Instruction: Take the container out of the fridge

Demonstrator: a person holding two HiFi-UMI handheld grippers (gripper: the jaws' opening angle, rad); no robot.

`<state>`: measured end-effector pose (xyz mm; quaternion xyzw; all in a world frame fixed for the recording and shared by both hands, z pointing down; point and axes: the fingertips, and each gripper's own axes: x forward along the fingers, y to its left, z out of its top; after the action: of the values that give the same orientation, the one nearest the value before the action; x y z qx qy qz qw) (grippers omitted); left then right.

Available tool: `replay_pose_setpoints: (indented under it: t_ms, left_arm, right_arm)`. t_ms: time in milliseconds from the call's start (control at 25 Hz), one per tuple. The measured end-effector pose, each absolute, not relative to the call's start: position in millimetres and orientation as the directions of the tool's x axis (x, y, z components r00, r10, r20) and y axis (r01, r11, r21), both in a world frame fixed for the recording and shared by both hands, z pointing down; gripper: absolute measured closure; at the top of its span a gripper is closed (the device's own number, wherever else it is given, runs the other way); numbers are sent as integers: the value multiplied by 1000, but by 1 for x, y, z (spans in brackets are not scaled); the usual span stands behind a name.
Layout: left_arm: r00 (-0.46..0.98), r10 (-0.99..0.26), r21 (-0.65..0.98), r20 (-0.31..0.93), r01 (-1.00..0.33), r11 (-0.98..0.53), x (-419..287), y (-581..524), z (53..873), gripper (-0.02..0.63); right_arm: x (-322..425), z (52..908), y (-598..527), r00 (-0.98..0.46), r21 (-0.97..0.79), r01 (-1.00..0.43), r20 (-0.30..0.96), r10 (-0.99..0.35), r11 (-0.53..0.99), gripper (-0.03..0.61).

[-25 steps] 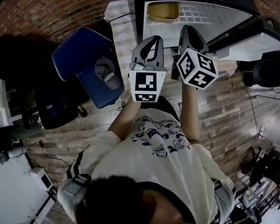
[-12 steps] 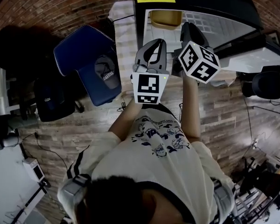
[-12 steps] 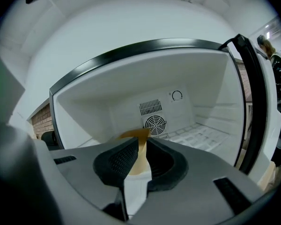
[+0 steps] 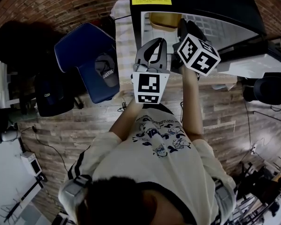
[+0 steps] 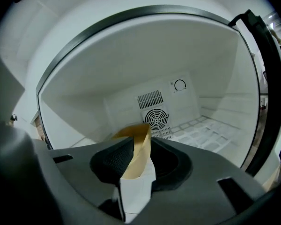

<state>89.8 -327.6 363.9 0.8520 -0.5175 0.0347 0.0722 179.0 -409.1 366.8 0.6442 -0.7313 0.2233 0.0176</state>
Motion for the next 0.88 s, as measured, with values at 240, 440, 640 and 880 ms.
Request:
replay_pose_setpoints:
  t_ms: [240,440,640,880]
  left_arm:
    - [443,-886,89,139,-896,-434,88,-333,366,591]
    - [436,-888,91,144,-900,-427,91,-336,368,591]
    - [430,-890,92,150,-902,-421,90,-338,370,591]
    - [413,-898,94,152,-910,-403,83,-340,372,591]
  right_arm:
    - [180,371,-417,-169,-301,-952,360,-918,57,468]
    - [180,376,-424,-172,-297,-953,385,-907,55,468]
    - [176,381,-430,-177,-282,-958,414,-893,60,468]
    - [170,387,-433,-178,-270,-961,439,-881,60,468]
